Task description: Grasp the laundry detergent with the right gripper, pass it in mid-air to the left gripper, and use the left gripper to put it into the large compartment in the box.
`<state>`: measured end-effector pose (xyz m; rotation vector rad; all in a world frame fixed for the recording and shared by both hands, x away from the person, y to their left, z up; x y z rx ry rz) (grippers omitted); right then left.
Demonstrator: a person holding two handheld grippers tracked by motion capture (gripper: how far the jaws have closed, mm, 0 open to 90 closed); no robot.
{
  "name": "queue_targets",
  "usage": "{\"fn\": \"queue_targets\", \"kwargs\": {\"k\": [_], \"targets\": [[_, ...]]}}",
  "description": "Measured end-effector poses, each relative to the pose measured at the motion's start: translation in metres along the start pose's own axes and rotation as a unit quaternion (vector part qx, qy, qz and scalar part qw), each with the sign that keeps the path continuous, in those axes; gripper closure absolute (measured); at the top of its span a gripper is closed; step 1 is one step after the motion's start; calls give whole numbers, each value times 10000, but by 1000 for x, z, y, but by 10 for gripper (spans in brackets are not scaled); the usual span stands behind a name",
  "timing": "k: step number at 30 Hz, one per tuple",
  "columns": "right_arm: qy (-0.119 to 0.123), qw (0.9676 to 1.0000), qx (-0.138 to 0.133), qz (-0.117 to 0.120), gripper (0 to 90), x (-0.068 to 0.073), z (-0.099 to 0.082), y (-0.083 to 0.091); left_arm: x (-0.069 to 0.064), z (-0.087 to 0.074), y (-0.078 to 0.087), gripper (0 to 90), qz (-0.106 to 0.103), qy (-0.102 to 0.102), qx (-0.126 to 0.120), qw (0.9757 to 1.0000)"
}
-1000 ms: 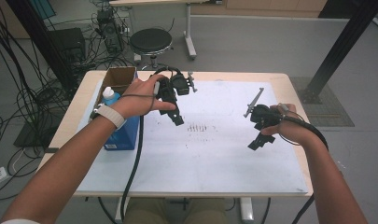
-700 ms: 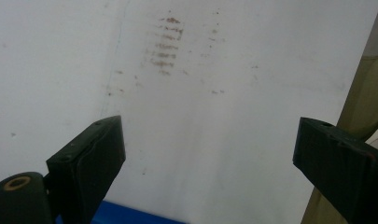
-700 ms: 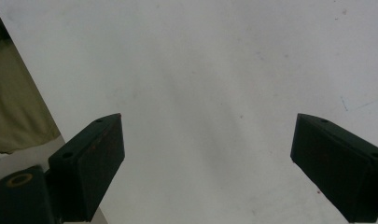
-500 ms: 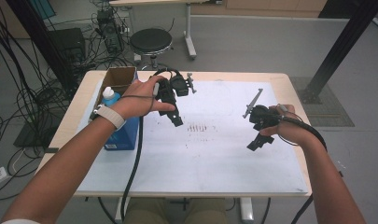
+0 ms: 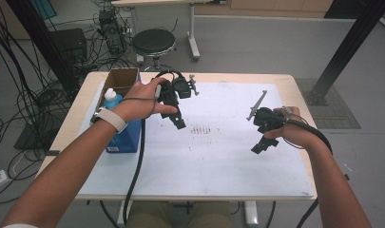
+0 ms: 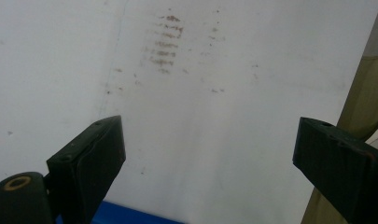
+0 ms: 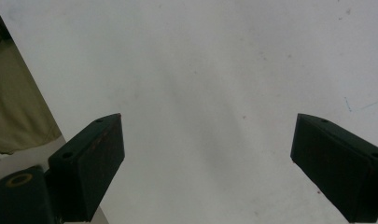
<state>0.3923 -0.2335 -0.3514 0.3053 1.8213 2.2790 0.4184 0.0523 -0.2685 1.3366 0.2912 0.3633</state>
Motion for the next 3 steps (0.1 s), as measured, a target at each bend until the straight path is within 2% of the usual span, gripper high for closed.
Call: {"fn": "queue_targets", "kwargs": {"k": [3], "targets": [[-3, 10000, -6, -21, 99, 0, -1, 1, 0, -1, 1, 96, -1, 22, -23, 10000]]}}
Point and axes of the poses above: each handheld gripper's, and its own axes: y roughly backward along the jaws, z roughly out of its top, x roughly to its left, the point moved 2 cm from there along -y, roughly forward along the jaws, and after that the axes turned 9 degrees about y, right-handed, at the moved point
